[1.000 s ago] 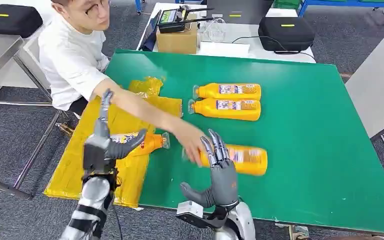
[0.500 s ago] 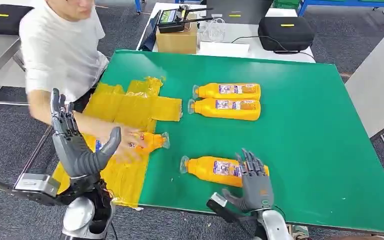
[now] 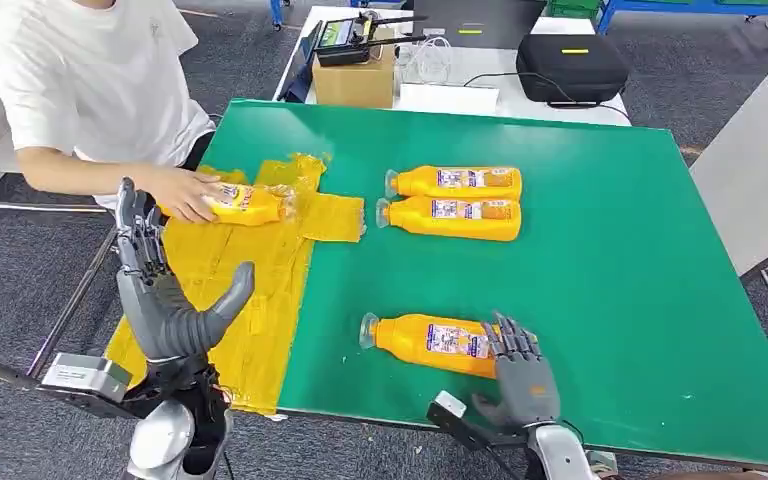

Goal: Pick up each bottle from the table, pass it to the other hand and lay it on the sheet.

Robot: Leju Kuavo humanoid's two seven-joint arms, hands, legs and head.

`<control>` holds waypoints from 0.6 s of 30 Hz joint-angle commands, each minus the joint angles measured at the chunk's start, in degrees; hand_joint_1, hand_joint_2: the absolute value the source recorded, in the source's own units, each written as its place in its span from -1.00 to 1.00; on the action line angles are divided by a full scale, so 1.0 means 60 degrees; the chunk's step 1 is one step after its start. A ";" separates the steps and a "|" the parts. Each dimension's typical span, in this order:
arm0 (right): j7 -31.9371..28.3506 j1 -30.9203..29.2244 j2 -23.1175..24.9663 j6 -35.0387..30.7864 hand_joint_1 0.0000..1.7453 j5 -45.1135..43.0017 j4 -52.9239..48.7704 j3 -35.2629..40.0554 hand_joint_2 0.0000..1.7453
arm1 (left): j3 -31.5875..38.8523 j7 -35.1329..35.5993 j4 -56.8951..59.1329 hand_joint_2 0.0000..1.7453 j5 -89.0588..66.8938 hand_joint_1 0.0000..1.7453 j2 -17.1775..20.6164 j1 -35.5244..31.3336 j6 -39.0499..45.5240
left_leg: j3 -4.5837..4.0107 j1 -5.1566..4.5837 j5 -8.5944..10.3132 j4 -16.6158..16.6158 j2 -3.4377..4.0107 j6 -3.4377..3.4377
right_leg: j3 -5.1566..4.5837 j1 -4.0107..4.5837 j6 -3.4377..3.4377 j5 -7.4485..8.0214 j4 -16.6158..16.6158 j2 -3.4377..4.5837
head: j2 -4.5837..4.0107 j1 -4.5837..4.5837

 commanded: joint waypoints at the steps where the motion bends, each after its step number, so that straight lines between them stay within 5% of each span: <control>1: -0.0281 -0.1413 0.0144 0.0240 -1.00 -0.0114 0.2367 -0.0258 1.00 | -0.0446 0.0061 0.0788 1.00 0.0068 -1.00 0.0153 -0.0417 -0.0129 | 0.0016 0.0004 0.0007 -0.0019 0.0005 0.0027 | 0.0014 0.0012 -0.0038 0.0015 -0.0026 0.0009 | 0.0000 0.0000; 13: -0.0639 -0.1835 0.0084 0.0798 -0.96 -0.0355 0.3090 0.0015 1.00 | -0.0523 0.0027 0.0904 1.00 0.0033 -1.00 0.0242 -0.0501 -0.0107 | 0.0055 0.0010 0.0013 -0.0017 -0.0013 0.0027 | 0.0055 0.0019 -0.0046 0.0015 -0.0030 -0.0009 | 0.0000 0.0000; 14: -0.0733 -0.1912 -0.0016 0.0956 0.88 -0.0421 0.3248 0.0119 1.00 | -0.0546 0.0023 0.0970 1.00 0.0066 -1.00 0.0261 -0.0546 -0.0131 | 0.0054 0.0007 0.0014 -0.0016 -0.0012 0.0026 | 0.0054 0.0016 -0.0043 0.0015 -0.0027 -0.0008 | 0.0000 0.0000; 18: -0.1089 -0.2198 -0.0168 0.1337 1.00 -0.0829 0.3980 0.0271 1.00 | -0.0601 -0.0003 0.1124 1.00 0.0134 -1.00 0.0286 -0.0686 -0.0152 | 0.0067 0.0003 0.0010 -0.0013 -0.0007 0.0021 | 0.0064 0.0009 -0.0030 0.0010 -0.0021 -0.0004 | 0.0000 0.0004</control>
